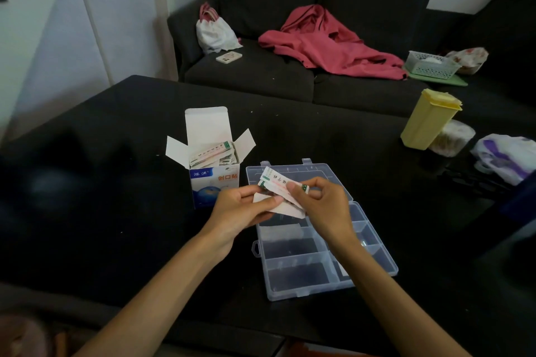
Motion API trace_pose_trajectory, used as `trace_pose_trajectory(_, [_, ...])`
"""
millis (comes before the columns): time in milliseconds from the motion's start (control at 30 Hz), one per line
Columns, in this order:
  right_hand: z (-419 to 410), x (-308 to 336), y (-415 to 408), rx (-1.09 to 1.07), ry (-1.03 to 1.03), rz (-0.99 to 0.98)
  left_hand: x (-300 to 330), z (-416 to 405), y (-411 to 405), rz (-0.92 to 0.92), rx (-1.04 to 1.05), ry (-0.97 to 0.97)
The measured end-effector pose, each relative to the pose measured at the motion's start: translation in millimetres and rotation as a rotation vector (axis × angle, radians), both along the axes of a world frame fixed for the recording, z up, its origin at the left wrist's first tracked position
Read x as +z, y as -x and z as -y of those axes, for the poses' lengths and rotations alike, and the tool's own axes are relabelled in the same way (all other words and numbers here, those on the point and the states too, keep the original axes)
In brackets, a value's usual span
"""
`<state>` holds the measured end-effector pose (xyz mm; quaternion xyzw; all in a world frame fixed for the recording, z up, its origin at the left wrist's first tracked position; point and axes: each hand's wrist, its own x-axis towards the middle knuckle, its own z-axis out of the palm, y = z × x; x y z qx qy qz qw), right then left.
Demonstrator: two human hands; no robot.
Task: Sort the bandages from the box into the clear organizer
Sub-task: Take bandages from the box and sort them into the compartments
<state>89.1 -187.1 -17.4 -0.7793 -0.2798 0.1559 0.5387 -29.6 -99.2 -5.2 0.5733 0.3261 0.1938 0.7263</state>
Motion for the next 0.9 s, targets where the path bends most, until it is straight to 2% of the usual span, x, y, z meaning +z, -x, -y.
trace_pose_trajectory(300, [2,0,3,-0.005,-0.073,0.228,-5,-3,-2,0.025,0.075,0.104])
trace_pose_trajectory(367, [6,8,-5,0.04,-0.172,0.281,-5,-6,-1,0.01,0.099,0.116])
trace_pose_trajectory(433, [14,18,-16,0.152,-0.215,0.263,-8,-10,2,-0.035,0.126,0.045])
trace_pose_trajectory(533, [28,23,-34,0.367,-0.047,0.234,-15,-18,9,-0.145,0.153,-0.246])
trace_pose_trajectory(633, [34,18,-49,0.488,0.232,0.366,-19,-21,17,-0.209,0.218,-0.493])
trace_pose_trajectory(767, [24,16,-48,0.631,0.339,0.405,-16,-23,25,-0.174,0.296,-0.571])
trace_pose_trajectory(900, [7,8,-41,0.78,0.465,0.471,-15,-29,32,-0.119,0.305,-0.452])
